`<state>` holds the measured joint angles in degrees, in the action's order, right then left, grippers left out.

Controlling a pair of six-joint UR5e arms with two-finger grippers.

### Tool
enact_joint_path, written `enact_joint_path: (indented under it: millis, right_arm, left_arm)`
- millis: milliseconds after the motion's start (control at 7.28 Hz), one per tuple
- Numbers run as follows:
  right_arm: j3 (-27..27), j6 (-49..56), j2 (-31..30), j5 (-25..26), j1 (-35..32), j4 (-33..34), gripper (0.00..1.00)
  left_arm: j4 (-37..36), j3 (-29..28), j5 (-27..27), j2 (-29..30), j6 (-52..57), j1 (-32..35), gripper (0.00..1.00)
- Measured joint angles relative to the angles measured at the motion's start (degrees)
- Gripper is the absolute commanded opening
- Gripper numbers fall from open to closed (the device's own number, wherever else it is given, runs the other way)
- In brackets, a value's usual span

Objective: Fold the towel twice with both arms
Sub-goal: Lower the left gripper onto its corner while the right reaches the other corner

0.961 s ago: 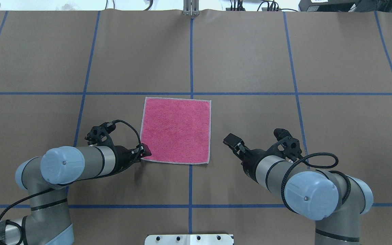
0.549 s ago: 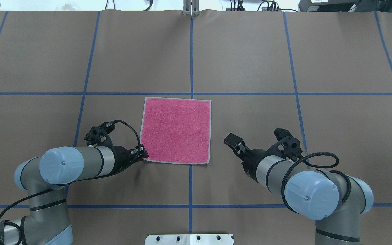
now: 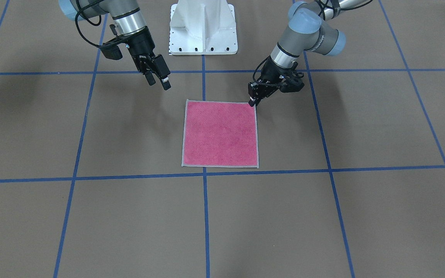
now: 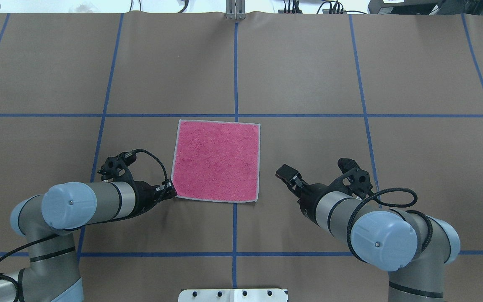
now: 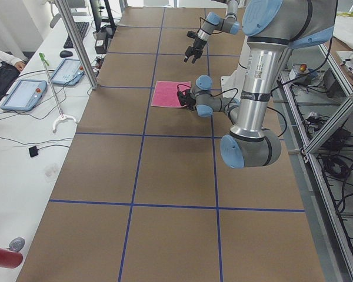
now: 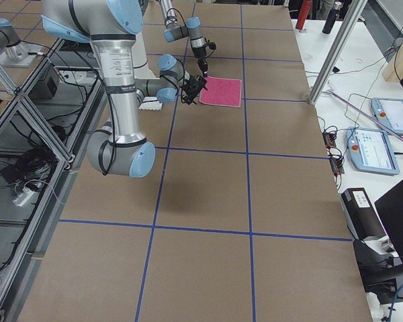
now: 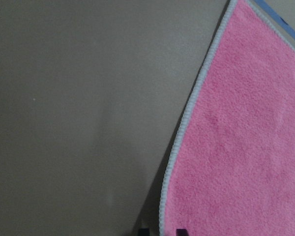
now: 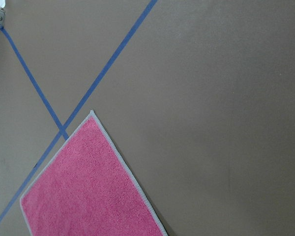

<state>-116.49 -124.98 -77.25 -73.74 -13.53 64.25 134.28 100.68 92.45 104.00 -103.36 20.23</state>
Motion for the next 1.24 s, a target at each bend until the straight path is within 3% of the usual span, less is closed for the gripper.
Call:
enact_joint_path:
  millis: [137,687,961,1099,1236]
  right_arm:
    - [0.05,0.0,0.01,0.0,0.01,0.0,0.97]
    - [3.51,-0.08,0.78,0.9,1.43,0.13,0.95]
    - [7.71,-0.24,5.36,0.96,1.71,1.6,0.95]
    - [9.4,-1.1,7.24,0.96,1.79,2.13,0.93]
    - [10.99,-2.73,8.7,0.95,1.87,2.37,0.81]
  left_arm:
    - [-0.02,0.08,0.0,-0.07,0.0,0.0,0.0]
    - [-0.04,0.05,-0.09,-0.04,0.0,-0.01,0.0]
    - [-0.03,0.1,-0.48,0.03,0.0,-0.01,0.0]
    - [0.0,0.12,-0.66,0.04,0.0,-0.01,0.0]
    - [0.01,0.13,-0.74,0.05,0.0,-0.01,0.0]
